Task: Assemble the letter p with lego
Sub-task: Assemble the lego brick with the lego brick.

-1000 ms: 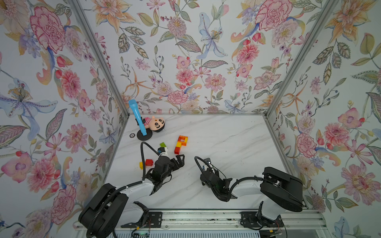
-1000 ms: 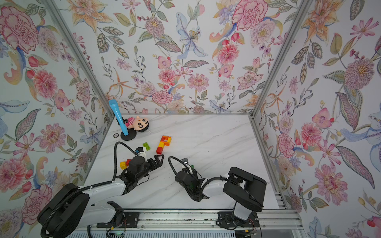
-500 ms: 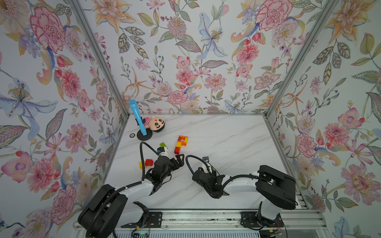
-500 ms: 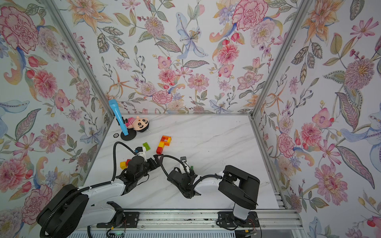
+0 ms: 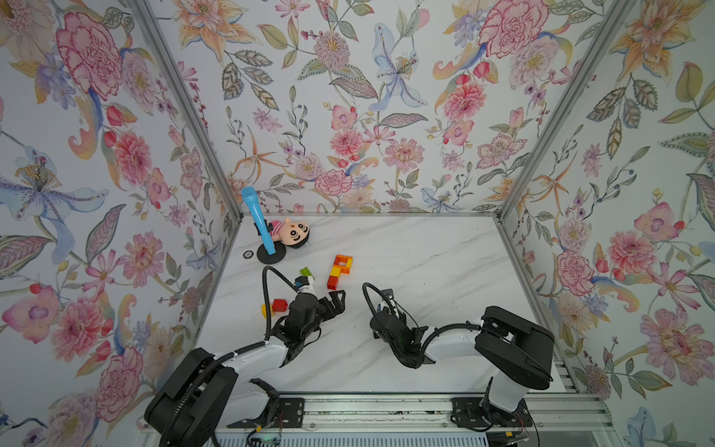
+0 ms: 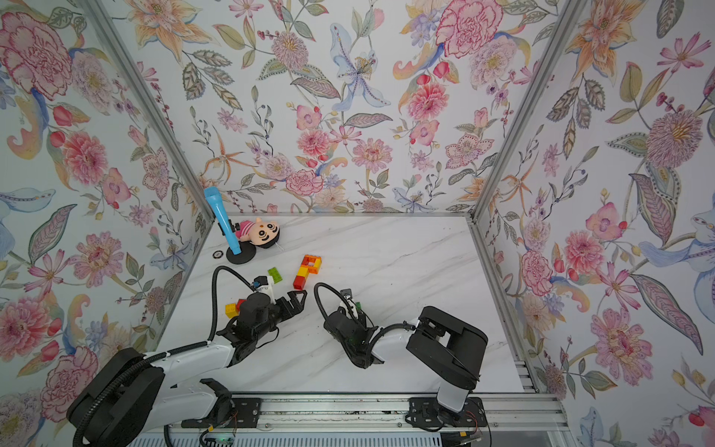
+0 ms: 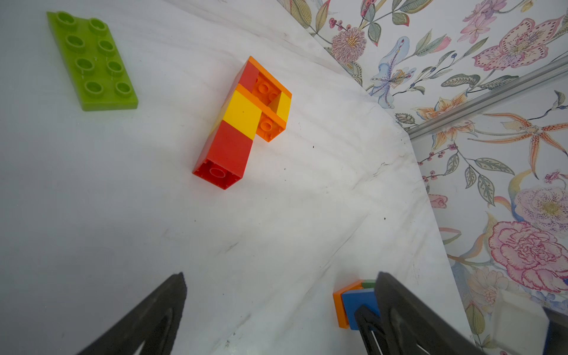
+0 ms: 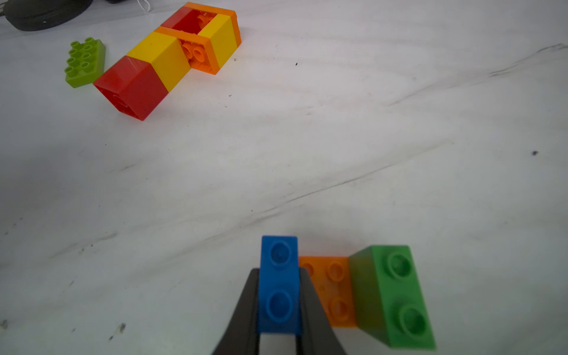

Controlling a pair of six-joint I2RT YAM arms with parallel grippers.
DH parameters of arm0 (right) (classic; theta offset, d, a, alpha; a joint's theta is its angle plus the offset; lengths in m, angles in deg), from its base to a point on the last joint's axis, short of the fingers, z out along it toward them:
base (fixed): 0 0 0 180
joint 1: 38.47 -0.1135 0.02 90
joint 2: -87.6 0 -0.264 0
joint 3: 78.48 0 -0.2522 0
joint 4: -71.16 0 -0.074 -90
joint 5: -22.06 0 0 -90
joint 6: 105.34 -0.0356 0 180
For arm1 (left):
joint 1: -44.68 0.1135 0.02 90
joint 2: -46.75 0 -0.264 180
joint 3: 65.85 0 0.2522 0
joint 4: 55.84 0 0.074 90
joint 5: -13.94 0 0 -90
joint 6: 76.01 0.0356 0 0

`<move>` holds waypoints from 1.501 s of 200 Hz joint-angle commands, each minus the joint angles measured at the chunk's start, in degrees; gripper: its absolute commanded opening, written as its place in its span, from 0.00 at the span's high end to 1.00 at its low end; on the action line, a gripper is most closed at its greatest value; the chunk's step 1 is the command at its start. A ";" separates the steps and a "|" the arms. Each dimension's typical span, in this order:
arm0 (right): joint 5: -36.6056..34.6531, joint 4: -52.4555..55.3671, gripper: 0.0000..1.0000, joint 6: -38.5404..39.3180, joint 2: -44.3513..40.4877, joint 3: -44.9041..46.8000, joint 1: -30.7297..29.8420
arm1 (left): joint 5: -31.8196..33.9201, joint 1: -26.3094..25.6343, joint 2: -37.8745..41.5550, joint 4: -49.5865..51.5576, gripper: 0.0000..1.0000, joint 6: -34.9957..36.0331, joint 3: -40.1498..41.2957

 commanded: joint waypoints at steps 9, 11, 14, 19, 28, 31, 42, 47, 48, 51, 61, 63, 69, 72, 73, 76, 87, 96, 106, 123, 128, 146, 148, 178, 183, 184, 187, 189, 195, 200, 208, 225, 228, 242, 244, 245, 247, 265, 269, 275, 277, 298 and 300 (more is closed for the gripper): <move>8.94 -4.08 1.00 14.04 -2.41 2.51 0.70 | 0.68 0.65 1.37 1.83 0.01 1.61 -1.03; 9.27 -4.28 1.00 14.59 -2.68 2.58 0.70 | 0.69 0.65 1.33 1.80 0.01 1.57 -0.97; 9.75 -4.45 1.00 15.37 -3.06 2.72 0.73 | 0.70 0.60 1.29 1.79 0.01 1.54 -0.95; 9.97 -4.17 1.00 16.08 -3.64 2.85 0.86 | 0.70 0.63 1.21 1.70 0.01 1.44 -0.90; 9.97 -3.54 1.00 16.47 -4.84 3.06 1.12 | 0.77 0.64 1.20 1.51 0.01 1.33 -0.81; 10.33 -3.51 1.00 16.62 -5.21 3.23 1.29 | 0.78 0.67 1.20 1.46 0.01 1.28 -0.77; 10.36 -2.83 1.00 16.23 -6.72 3.93 1.57 | 0.79 0.69 1.20 1.20 0.01 1.08 -0.68; 10.31 -2.99 1.00 15.89 -7.49 4.41 1.69 | 0.79 0.65 1.20 1.17 0.01 1.08 -0.67; 10.31 -3.07 1.00 15.84 -7.66 4.56 1.67 | 0.79 0.63 1.20 1.17 0.01 1.08 -0.67; 10.36 -3.33 1.00 15.76 -8.07 4.92 1.72 | 0.83 0.62 1.20 1.17 0.01 1.06 -0.68; 10.40 -4.04 1.00 15.02 -9.32 5.94 1.68 | 0.79 0.62 1.29 1.17 0.01 1.08 -0.68; 10.45 -4.19 1.00 14.84 -9.50 6.12 1.72 | 0.85 0.66 1.29 1.22 0.01 1.06 -0.68; 10.72 -4.78 1.00 14.36 -9.91 6.60 1.76 | 0.85 0.63 1.29 1.26 0.01 1.15 -0.68; 10.94 -4.88 1.00 14.12 -10.08 6.76 1.73 | 0.87 0.64 1.29 1.27 0.01 1.21 -0.68; 10.98 -4.94 1.00 14.08 -10.10 6.83 1.73 | 0.87 0.63 1.29 1.27 0.01 1.24 -0.68; 11.13 -5.03 1.00 13.97 -10.12 6.90 1.73 | 0.92 0.68 1.22 1.34 0.01 1.26 -0.68; 11.61 -5.20 1.00 13.63 -9.72 6.95 1.72 | 0.96 0.57 1.12 1.39 0.01 1.42 -0.68; 11.85 -6.46 1.00 13.75 -9.06 7.41 1.57 | 0.88 0.63 1.02 1.23 0.01 1.43 -0.68; 12.23 -8.51 1.00 13.72 -8.36 8.48 1.56 | 0.81 0.62 0.85 1.05 0.01 1.52 -0.68; 12.80 -11.30 1.00 13.55 -6.71 9.67 1.57 | 0.57 0.70 0.54 0.69 0.01 1.61 -0.65; 12.86 -11.32 1.00 13.58 -6.05 9.60 1.55 | 0.44 0.68 0.43 0.44 0.01 1.70 -0.66; 12.61 -11.83 1.00 14.68 -3.51 9.15 0.45 | -0.51 0.70 -0.18 -0.23 0.01 2.12 -0.89; 12.36 -11.96 1.00 14.95 -3.17 9.07 0.35 | -0.59 0.64 -0.27 -0.23 0.01 2.13 -0.93; 9.99 -13.02 1.00 16.53 1.05 8.58 -0.78 | -0.72 0.68 -0.36 -0.28 0.01 2.13 -1.12; 10.01 -12.98 1.00 16.49 1.44 8.49 -0.74 | -0.56 0.64 -0.18 -0.09 0.01 2.14 -1.20; 10.03 -12.94 1.00 16.45 1.51 8.49 -0.74 | -0.55 0.67 -0.15 -0.03 0.01 2.14 -1.21; 10.05 -13.07 1.00 16.46 1.74 8.57 -0.67 | -0.48 0.62 0.02 0.09 0.01 2.09 -1.21; 10.07 -13.08 1.00 16.45 1.88 8.51 -0.65 | -0.39 0.66 0.09 0.18 0.01 2.17 -1.21; 10.09 -12.88 1.00 16.41 2.21 8.36 -0.65 | -0.14 0.66 0.43 0.68 0.01 2.18 -1.21; 10.05 -12.49 1.00 16.33 2.55 8.11 -0.69 | 0.11 0.66 0.70 0.96 0.01 2.31 -1.28; 9.76 -11.22 1.00 16.35 3.16 7.36 -0.64 | 0.62 0.69 1.16 1.62 0.01 2.47 -1.29; 8.64 -7.94 1.00 16.28 4.33 5.50 -0.75 | 1.46 0.66 2.10 2.55 0.01 2.66 -1.27; 8.46 -7.34 1.00 16.29 4.64 5.17 -0.78 | 1.61 0.69 2.22 2.70 0.01 2.66 -1.29; 7.22 -4.18 1.00 15.89 5.62 3.82 -0.72 | 2.07 0.70 2.75 3.34 0.01 2.73 -1.36; 7.17 -4.00 1.00 15.82 5.75 3.76 -0.73 | 2.10 0.70 2.82 3.41 0.01 2.79 -1.38; 7.11 -3.93 1.00 15.81 5.77 3.75 -0.73 | 2.15 0.70 2.84 3.43 0.01 2.77 -1.38; 7.01 -3.85 1.00 15.85 5.83 3.70 -0.73 | 2.18 0.70 2.93 3.50 0.01 2.82 -1.38; 7.93 -4.03 1.00 15.72 6.25 3.96 -0.07 | 2.63 0.81 3.46 3.97 0.01 2.94 -1.38; 8.31 -4.11 1.00 15.71 6.31 3.94 0.20 | 2.76 0.79 3.48 4.09 0.01 3.01 -1.38; 9.13 -4.12 1.00 15.73 6.40 3.92 0.52 | 2.81 0.80 3.57 4.25 0.01 3.08 -1.38; 9.38 -4.23 1.00 15.72 6.47 3.92 0.61 | 2.81 0.86 3.57 4.25 0.01 3.10 -1.45; 12.09 -3.48 1.00 16.11 7.31 3.08 1.45 | 2.76 1.18 3.57 4.56 0.01 3.24 -1.71; 12.38 -3.45 1.00 16.14 7.40 3.05 1.64 | 2.75 1.04 3.57 4.59 0.01 3.27 -1.77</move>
